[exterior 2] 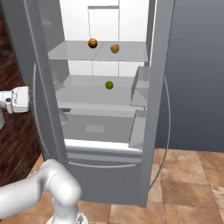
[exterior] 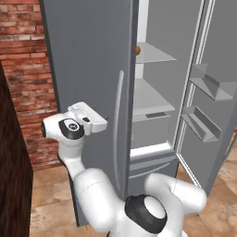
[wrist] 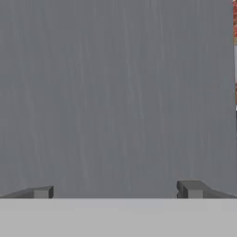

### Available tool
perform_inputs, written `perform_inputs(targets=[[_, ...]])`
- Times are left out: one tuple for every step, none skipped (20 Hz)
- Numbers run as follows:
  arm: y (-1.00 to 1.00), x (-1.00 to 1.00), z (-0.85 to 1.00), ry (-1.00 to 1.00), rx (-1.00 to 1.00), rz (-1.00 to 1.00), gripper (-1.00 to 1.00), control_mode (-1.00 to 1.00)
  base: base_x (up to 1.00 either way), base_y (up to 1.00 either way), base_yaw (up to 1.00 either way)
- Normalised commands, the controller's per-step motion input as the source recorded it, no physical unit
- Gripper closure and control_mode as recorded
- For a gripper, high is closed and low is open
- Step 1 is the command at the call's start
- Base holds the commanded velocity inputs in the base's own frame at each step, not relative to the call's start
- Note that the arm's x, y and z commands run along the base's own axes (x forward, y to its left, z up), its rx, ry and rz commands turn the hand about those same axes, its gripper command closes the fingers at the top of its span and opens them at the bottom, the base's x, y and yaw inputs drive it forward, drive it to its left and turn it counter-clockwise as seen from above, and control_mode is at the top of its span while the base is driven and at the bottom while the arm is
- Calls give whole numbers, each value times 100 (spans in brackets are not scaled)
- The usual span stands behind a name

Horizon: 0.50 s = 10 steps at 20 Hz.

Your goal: Place the apple in the correct fridge rack based on whether it is a fruit or vegetable. Finally, close the fridge door.

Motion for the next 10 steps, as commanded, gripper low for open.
perform_inputs(targets=[[-56,41,3,0,4,4,-100,-100,0,0,0],[-54,43,2,0,3,3,-100,-100,0,0,0],[-51,44,3,0,3,3,-100,-100,0,0,0],[-49,46,2,0,3,2,-100,-100,0,0,0],[-47,48,2,0,3,2,-100,-100,0,0,0],[-41,51,2,0,2,1,-100,-100,0,0,0],[-39,53,2,0,2,1,-100,-100,0,0,0],[-39,51,3,0,2,1,-100,-100,0,0,0],[-39,46,4,0,2,2,-100,-100,0,0,0],[-36,46,4,0,1,2,-100,-100,0,0,0]])
